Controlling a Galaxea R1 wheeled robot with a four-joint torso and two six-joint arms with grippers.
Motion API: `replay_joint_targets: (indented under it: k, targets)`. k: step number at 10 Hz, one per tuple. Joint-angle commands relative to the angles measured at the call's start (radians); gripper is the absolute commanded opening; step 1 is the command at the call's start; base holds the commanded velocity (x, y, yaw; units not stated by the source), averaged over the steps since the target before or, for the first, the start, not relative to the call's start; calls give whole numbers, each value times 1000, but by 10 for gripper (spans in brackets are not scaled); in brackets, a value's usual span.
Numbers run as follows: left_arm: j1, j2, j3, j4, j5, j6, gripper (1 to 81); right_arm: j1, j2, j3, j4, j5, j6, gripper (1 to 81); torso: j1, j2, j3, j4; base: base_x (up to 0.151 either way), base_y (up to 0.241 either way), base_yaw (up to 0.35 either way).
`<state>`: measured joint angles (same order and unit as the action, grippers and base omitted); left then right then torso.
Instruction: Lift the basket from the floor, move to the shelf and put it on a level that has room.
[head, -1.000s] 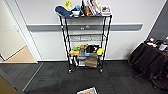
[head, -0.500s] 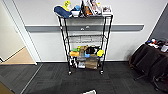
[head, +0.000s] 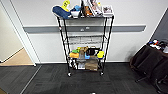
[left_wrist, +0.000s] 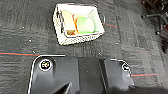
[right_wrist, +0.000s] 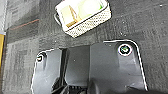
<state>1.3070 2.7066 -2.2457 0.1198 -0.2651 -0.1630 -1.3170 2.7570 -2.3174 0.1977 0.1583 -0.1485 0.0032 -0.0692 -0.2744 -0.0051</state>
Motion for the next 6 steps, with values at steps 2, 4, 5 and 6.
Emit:
replay_joint_targets:
  k: [2, 4, 5, 6]
  targets:
    - [-44, -17, 9, 17, 33, -6, 811, 47, -14, 3, -12, -48, 0, 811, 0, 0, 0, 0, 107, 0, 0]
    - [-41, -14, 8, 17, 32, -4, 811, 47, -14, 0, -12, -48, 0, 811, 0, 0, 0, 0, 100, 0, 0]
    - [-36, -13, 6, 17, 33, -4, 811, 46, -14, -2, -12, -48, 0, 811, 0, 0, 0, 0, 93, 0, 0]
    - [-35, -8, 0, 17, 32, -4, 811, 44, -14, -3, -12, -48, -3, 811, 0, 0, 0, 0, 64, 0, 0]
